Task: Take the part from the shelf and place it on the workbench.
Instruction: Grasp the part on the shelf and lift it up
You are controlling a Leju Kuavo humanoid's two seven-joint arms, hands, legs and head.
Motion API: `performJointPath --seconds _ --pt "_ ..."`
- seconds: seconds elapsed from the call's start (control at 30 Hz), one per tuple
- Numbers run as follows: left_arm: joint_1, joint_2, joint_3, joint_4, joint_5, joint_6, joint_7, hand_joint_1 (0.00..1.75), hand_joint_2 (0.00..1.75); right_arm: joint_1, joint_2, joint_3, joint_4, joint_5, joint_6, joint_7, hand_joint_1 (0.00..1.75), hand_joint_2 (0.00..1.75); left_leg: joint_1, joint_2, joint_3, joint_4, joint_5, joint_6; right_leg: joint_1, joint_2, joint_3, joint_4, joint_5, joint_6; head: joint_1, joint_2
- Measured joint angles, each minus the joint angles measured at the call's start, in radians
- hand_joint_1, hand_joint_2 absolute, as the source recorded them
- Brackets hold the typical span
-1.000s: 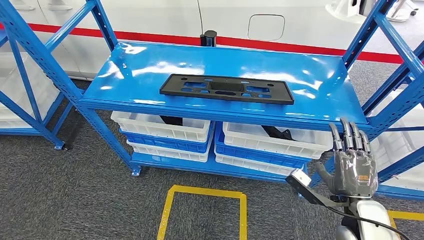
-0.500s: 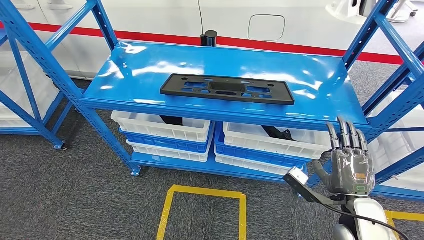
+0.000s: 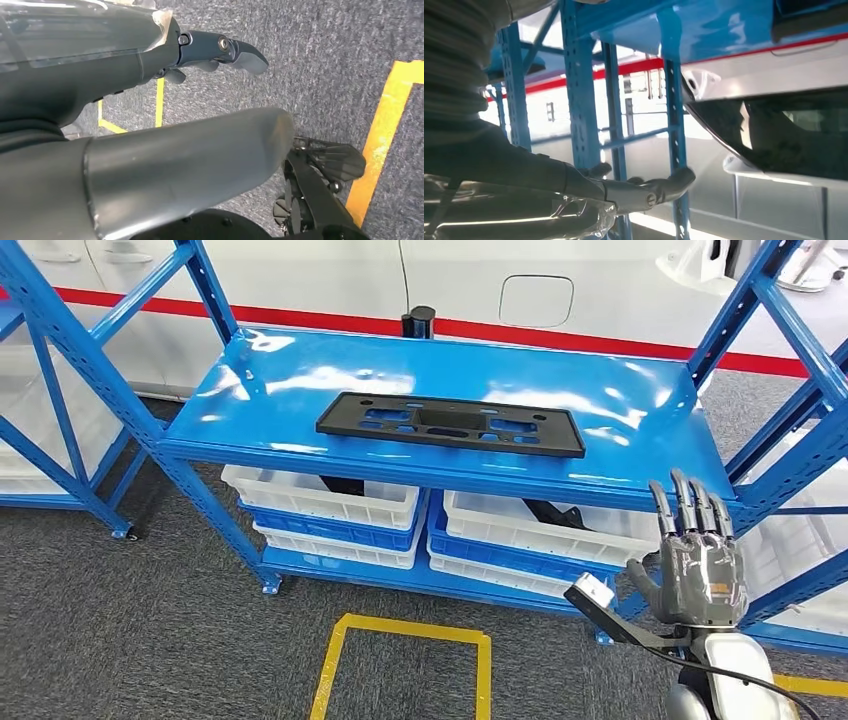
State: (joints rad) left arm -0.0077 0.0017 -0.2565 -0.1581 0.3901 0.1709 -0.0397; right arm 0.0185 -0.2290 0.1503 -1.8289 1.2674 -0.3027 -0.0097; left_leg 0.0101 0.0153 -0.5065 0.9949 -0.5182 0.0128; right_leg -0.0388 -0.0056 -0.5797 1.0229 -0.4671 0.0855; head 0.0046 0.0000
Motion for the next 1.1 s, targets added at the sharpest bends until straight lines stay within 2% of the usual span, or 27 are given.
performJointPath --seconds 0.07,0.13,0.17,0.2,0.27,0.3,0.33,0.37,0.4,0.43,0.47,0.5,0.6,0.67,0.7,0.77,0.8,0.83,0.87,0.93,0.97,1.0,1.03,1.1 --pt "-0.001 0.000 0.000 0.000 0.000 0.000 0.000 0.00 0.00 -0.001 0.001 0.002 0.002 -0.001 -0.001 -0.008 0.00 1.75 0.002 0.000 0.002 -0.001 -0.004 -0.006 0.003 0.007 0.000 0.002 -0.004 -0.026 -0.004 0.000" --pt "-0.003 -0.001 0.000 0.000 0.000 0.000 0.001 0.00 0.00 -0.002 0.002 0.003 0.003 -0.002 -0.001 -0.013 0.00 1.75 0.007 -0.002 -0.007 0.025 -0.023 -0.013 0.002 0.009 0.004 0.002 -0.008 -0.042 -0.007 0.000" --pt "-0.003 -0.002 0.000 0.000 0.000 0.000 0.001 0.00 0.00 -0.005 0.002 0.004 0.003 -0.003 -0.001 -0.015 0.00 1.75 0.009 -0.004 -0.027 0.067 -0.045 -0.016 0.001 0.010 0.008 0.001 -0.011 -0.049 -0.008 0.000" --pt "-0.004 -0.002 0.000 0.000 0.000 0.000 0.001 0.00 0.00 -0.006 0.002 0.006 0.003 -0.003 -0.001 -0.017 0.00 1.75 0.009 -0.007 -0.062 0.130 -0.073 -0.019 0.003 0.010 0.010 0.001 -0.013 -0.054 -0.009 0.000" --pt "-0.003 -0.002 0.000 0.000 0.000 0.000 0.001 0.00 0.00 -0.009 0.002 0.011 0.005 -0.005 -0.002 -0.021 0.00 1.75 0.009 -0.008 -0.148 0.266 -0.117 -0.020 0.009 0.011 0.013 0.001 -0.018 -0.063 -0.011 0.000" --pt "-0.002 -0.003 0.000 0.000 0.000 0.001 0.001 0.00 0.00 -0.009 0.003 0.013 0.006 -0.006 -0.002 -0.023 0.00 1.75 0.009 -0.008 -0.178 0.301 -0.114 -0.017 0.012 0.012 0.015 0.001 -0.021 -0.066 -0.011 0.000" --pt "-0.001 -0.003 0.000 0.000 0.000 0.001 0.002 0.00 0.00 -0.010 0.003 0.015 0.008 -0.007 -0.003 -0.026 0.00 1.75 0.009 -0.009 -0.190 0.300 -0.092 -0.013 0.015 0.014 0.019 0.001 -0.023 -0.069 -0.011 0.000" --pt "0.000 -0.003 0.000 0.000 0.000 0.001 0.001 0.00 0.00 -0.012 0.004 0.016 0.010 -0.009 -0.004 -0.028 0.00 1.75 0.007 -0.010 -0.181 0.257 -0.050 -0.006 0.018 0.016 0.025 0.001 -0.026 -0.072 -0.011 0.000" --pt "0.000 -0.003 0.000 0.000 0.000 0.002 0.001 0.00 0.00 -0.014 0.004 0.016 0.011 -0.011 -0.006 -0.031 0.00 1.75 0.005 -0.013 -0.158 0.190 -0.002 0.004 0.020 0.018 0.030 0.001 -0.029 -0.073 -0.011 0.000" --pt "0.000 -0.003 0.000 0.000 0.001 0.003 0.000 0.00 0.00 -0.018 0.005 0.017 0.012 -0.014 -0.009 -0.034 0.00 1.75 0.001 -0.016 -0.133 0.125 0.033 0.013 0.023 0.019 0.035 0.001 -0.033 -0.073 -0.010 0.000" --pt "-0.001 -0.002 0.000 0.000 0.001 0.003 -0.001 0.00 0.00 -0.021 0.006 0.018 0.012 -0.019 -0.012 -0.038 0.00 1.75 -0.002 -0.017 -0.113 0.073 0.056 0.019 0.026 0.021 0.037 0.000 -0.037 -0.071 -0.010 0.000" --pt "-0.002 -0.002 0.000 0.000 0.001 0.003 -0.002 0.00 0.00 -0.023 0.006 0.019 0.013 -0.024 -0.015 -0.044 0.00 1.75 -0.006 -0.017 -0.103 0.047 0.062 0.022 0.027 0.022 0.038 0.000 -0.039 -0.067 -0.009 0.000" --pt "-0.004 -0.004 0.000 0.000 0.001 0.003 -0.004 0.00 0.00 -0.027 0.008 0.022 0.016 -0.044 -0.018 -0.061 0.00 1.75 -0.012 -0.013 -0.093 0.027 0.060 0.026 0.026 0.020 0.039 -0.003 -0.045 -0.052 -0.010 0.000" --pt "-0.004 -0.006 0.000 0.000 0.002 0.002 -0.004 0.00 0.00 -0.031 0.008 0.026 0.017 -0.063 -0.016 -0.077 0.00 1.75 -0.008 -0.012 -0.077 0.009 0.064 0.033 0.026 0.016 0.023 0.034 -0.063 -0.048 -0.008 0.000" --pt "-0.004 -0.007 0.000 0.000 0.002 0.000 -0.004 0.00 0.00 -0.033 0.008 0.029 0.019 -0.076 -0.014 -0.089 0.00 1.75 -0.006 -0.011 -0.071 0.004 0.065 0.035 0.026 0.013 -0.004 0.084 -0.082 -0.050 -0.007 0.000" --pt "-0.005 -0.008 0.000 0.000 0.003 -0.001 -0.005 0.00 0.00 -0.036 0.008 0.036 0.023 -0.100 -0.005 -0.117 0.00 1.75 -0.007 -0.011 -0.067 0.003 0.062 0.039 0.025 0.013 -0.084 0.220 -0.126 -0.053 -0.005 0.000" --pt "-0.005 -0.008 0.000 0.000 0.004 -0.002 -0.005 0.00 0.00 -0.036 0.008 0.040 0.026 -0.109 -0.001 -0.129 0.00 1.75 -0.007 -0.011 -0.065 0.003 0.059 0.040 0.024 0.013 -0.117 0.269 -0.135 -0.049 -0.005 0.000" --pt "-0.005 -0.009 0.000 0.000 0.004 -0.002 -0.005 0.00 0.00 -0.036 0.008 0.044 0.029 -0.114 0.001 -0.137 0.00 1.75 -0.006 -0.012 -0.062 0.003 0.055 0.039 0.023 0.013 -0.133 0.281 -0.128 -0.041 -0.005 0.000" --pt "-0.005 -0.010 0.000 0.000 0.004 -0.002 -0.005 0.00 0.00 -0.036 0.008 0.046 0.031 -0.117 0.002 -0.142 0.00 1.75 -0.006 -0.013 -0.056 0.003 0.051 0.037 0.021 0.012 -0.126 0.250 -0.104 -0.030 -0.005 0.000" --pt "-0.004 -0.012 0.000 0.000 0.004 -0.002 -0.005 0.00 0.00 -0.038 0.008 0.050 0.034 -0.119 0.002 -0.145 0.00 1.75 -0.005 -0.015 -0.043 0.006 0.039 0.028 0.016 0.005 -0.068 0.110 -0.033 -0.010 -0.004 0.000" --pt "-0.005 -0.012 0.000 0.000 0.004 -0.002 -0.005 0.00 0.00 -0.041 0.008 0.052 0.036 -0.122 0.004 -0.148 0.00 1.75 -0.007 -0.016 -0.038 0.008 0.031 0.022 0.015 0.002 -0.039 0.050 -0.008 -0.010 -0.003 0.000" --pt "-0.005 -0.011 0.000 0.000 0.004 -0.002 -0.005 0.00 0.00 -0.043 0.009 0.055 0.037 -0.125 0.006 -0.151 0.00 1.75 -0.009 -0.016 -0.035 0.010 0.025 0.017 0.015 0.001 -0.021 0.013 0.005 -0.015 -0.003 0.000" --pt "-0.006 -0.011 0.000 0.000 0.004 -0.002 -0.005 0.00 0.00 -0.045 0.010 0.057 0.039 -0.130 0.011 -0.157 0.00 1.75 -0.012 -0.016 -0.034 0.011 0.020 0.013 0.016 0.001 -0.013 0.000 0.008 -0.025 -0.003 0.000" --pt "-0.007 -0.010 0.000 0.000 0.004 -0.001 -0.005 0.00 0.00 -0.049 0.012 0.062 0.042 -0.148 0.023 -0.173 0.00 1.75 -0.010 -0.014 -0.030 0.010 0.015 0.007 0.016 0.006 -0.010 -0.001 0.006 -0.043 -0.006 0.000"
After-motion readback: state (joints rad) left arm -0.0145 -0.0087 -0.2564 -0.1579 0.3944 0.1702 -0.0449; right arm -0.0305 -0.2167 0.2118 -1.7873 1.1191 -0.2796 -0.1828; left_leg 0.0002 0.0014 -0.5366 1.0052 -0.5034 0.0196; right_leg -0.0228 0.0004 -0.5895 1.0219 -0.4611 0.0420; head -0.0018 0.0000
